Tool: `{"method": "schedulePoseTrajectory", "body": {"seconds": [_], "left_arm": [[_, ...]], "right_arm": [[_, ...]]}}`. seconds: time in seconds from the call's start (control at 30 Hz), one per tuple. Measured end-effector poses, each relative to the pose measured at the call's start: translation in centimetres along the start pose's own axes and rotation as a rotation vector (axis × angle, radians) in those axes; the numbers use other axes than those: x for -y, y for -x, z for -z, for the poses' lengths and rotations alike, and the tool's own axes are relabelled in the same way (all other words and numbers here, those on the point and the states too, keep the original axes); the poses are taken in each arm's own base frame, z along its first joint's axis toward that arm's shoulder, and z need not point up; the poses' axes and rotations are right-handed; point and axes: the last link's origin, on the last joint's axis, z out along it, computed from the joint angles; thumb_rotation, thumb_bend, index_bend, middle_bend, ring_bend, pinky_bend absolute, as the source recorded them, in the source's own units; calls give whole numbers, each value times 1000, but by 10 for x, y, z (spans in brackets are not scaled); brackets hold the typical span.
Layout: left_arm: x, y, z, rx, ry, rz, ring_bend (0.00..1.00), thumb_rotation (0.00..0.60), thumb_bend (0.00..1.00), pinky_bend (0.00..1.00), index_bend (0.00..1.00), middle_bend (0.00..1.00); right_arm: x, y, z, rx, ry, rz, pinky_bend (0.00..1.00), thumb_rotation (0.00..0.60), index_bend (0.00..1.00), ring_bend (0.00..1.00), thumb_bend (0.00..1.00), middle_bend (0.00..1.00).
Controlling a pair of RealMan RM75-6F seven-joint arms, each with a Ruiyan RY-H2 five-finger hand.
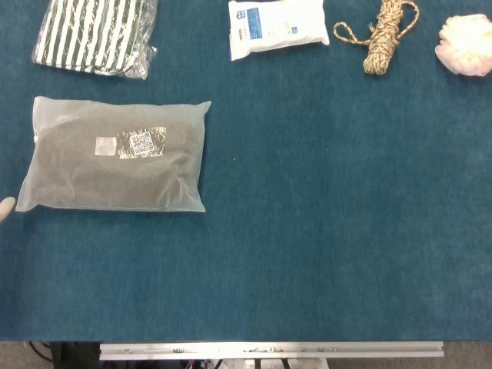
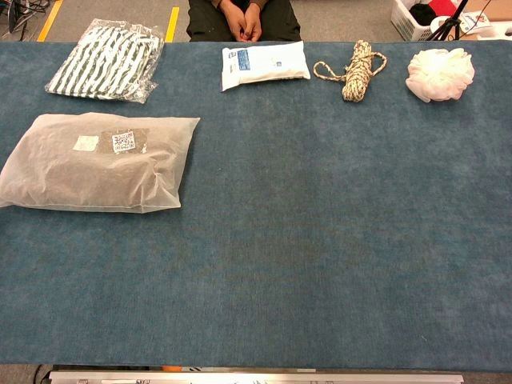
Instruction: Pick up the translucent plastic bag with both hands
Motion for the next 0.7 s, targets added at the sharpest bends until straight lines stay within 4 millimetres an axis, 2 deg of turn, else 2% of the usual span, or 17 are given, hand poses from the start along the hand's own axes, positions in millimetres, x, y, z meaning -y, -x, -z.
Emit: {"method": "schedulePoseTrajectory", "body": {"seconds": [0.23,0.4,0.7], "left_arm": [[-2,2,0,14,14,-5,0,600,185,0,0,0],[-5,3,-4,38,42,-13,0,600,185,0,0,0],[-12,15,-21,198,98,-49,0,600,183,0,0,0]], "right_arm": [[1,-6,-1,-19,-12,3,311,600,11,136,61,241],[8,-19,-8,-50,-42,9,311,600,11,136,62,241],[21,-32,-23,-68,-86,15,311,600,11,136,62,241]]}}
